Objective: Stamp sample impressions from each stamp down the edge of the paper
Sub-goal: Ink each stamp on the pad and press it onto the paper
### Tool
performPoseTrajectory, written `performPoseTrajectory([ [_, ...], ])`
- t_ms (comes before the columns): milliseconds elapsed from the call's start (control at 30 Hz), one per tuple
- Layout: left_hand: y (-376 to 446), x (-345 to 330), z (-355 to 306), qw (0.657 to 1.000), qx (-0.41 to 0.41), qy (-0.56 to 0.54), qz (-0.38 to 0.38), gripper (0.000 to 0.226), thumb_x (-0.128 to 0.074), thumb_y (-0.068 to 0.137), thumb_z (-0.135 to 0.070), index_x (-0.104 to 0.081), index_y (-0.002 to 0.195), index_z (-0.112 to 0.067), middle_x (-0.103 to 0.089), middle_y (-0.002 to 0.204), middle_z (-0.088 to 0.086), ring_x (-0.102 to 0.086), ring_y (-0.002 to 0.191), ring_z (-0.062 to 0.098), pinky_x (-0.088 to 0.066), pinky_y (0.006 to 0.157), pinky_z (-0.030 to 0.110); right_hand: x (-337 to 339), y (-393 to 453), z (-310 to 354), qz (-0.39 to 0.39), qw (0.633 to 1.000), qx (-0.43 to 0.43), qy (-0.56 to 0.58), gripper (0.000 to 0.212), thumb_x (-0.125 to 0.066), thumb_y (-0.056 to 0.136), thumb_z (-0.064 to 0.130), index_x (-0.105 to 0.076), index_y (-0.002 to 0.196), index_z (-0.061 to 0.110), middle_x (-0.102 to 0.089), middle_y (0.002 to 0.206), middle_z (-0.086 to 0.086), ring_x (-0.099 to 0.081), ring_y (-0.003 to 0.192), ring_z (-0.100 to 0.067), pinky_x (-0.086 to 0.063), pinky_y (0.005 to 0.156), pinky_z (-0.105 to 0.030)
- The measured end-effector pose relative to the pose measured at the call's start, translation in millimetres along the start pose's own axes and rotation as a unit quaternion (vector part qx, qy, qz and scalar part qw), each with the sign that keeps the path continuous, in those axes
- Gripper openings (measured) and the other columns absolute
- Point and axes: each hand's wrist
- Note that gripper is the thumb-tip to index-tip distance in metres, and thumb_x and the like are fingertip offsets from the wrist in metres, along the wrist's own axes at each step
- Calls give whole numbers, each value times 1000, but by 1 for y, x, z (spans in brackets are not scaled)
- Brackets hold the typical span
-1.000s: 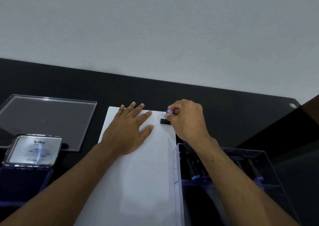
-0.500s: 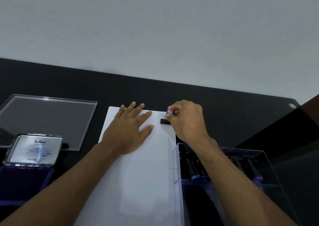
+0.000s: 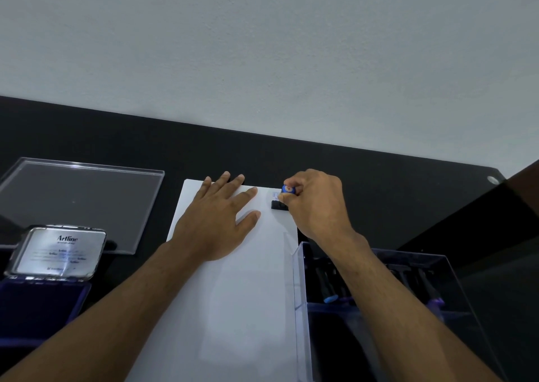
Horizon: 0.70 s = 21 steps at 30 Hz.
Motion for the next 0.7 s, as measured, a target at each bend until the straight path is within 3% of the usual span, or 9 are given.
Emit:
performPoseTrajectory([
  [167, 0, 0, 0, 1000, 1, 2, 2, 81, -5, 89, -71, -35, 155, -35, -21, 166, -3, -8, 156, 19, -2, 127, 43, -3, -1, -2, 3, 1000, 1, -3, 22, -72, 89, 28, -73, 108, 19, -68, 111, 1, -56, 83, -8, -49, 85, -20],
  [300, 0, 0, 0, 1000, 1, 0, 2, 81, -6, 89, -71, -36, 154, -34, -22, 166, -3, -8, 156, 19, -2, 127, 43, -2, 2, -2, -2, 1000, 5, -3, 21, -72, 89, 26, -73, 110, 18, -68, 111, 1, -54, 83, -7, -42, 81, -16],
  [467, 0, -1, 0, 1000, 1, -1, 2, 80, -6, 89, -71, -36, 154, -34, -22, 166, -3, -8, 156, 20, -3, 126, 43, -3, 1, -3, -22, 1000, 20, -7, 18, -72, 89, 24, -74, 106, 17, -69, 107, 0, -57, 83, -8, -45, 81, -17],
  [700, 1, -1, 0, 1000, 1, -1, 1, 80, -6, 89, -71, -36, 154, -34, -23, 166, -2, -9, 155, 20, -4, 127, 44, -3, 1, -3, -10, 1000, 5, 6, 22, -71, 90, 26, -73, 110, 18, -69, 109, 0, -57, 84, -9, -51, 90, -25],
])
Point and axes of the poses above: each hand's wrist, its own y-axis towards the middle knuckle, its own x-axis out of the back of the hand, z = x × y
